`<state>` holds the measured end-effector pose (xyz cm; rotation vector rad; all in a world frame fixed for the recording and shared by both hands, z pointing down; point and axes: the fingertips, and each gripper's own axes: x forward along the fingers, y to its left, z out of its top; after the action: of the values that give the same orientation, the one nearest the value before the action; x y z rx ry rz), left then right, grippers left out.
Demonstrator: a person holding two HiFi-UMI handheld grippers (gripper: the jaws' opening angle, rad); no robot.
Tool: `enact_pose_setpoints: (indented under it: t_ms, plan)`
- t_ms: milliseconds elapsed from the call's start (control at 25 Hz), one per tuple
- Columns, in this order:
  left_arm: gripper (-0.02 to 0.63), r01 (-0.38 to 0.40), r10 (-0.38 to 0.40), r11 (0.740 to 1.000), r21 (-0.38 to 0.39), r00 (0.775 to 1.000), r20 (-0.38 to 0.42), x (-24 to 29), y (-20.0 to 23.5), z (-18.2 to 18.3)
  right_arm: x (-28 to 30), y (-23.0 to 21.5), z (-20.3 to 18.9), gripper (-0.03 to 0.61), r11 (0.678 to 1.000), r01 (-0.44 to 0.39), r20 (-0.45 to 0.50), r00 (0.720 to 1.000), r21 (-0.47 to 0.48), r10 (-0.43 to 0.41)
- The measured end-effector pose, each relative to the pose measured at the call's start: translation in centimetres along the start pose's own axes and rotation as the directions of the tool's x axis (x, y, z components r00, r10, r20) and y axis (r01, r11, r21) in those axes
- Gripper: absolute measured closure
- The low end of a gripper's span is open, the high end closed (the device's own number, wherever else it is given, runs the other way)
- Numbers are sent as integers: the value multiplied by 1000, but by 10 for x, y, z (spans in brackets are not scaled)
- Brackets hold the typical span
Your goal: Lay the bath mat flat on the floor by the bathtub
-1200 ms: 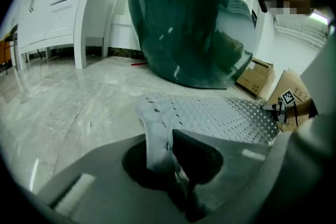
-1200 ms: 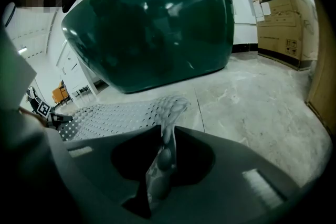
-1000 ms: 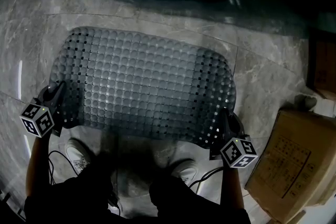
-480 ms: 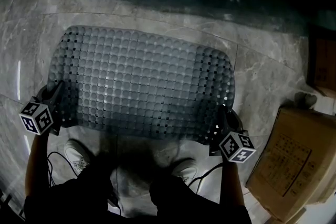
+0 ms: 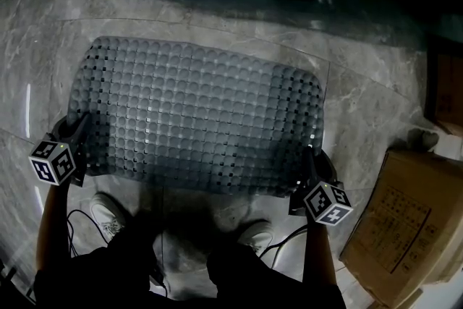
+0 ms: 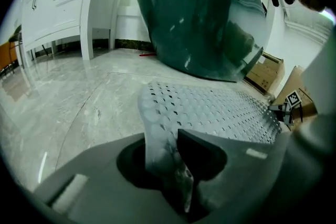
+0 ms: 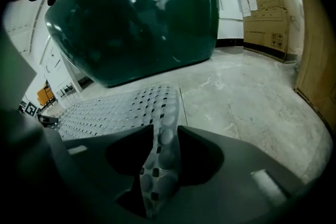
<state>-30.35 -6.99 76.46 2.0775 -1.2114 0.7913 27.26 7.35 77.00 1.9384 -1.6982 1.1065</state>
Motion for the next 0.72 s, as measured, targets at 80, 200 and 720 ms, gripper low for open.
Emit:
enact_pose_setpoints:
  t_ms: [80, 200, 720]
  plan:
    - [506, -12, 12, 1000, 2, 1000, -2, -1, 2, -1, 0, -1, -1, 403, 1000, 5, 1, 1000, 2, -5]
    - [485, -25, 25, 1000, -2, 1000, -10, -2, 7, -5, 0, -1, -3, 391, 1000, 9, -2, 1000, -3, -9]
    - [433, -76, 76, 997, 11, 997, -32, 0, 12, -6, 4, -7, -9, 365, 999, 41, -10, 999, -14, -41]
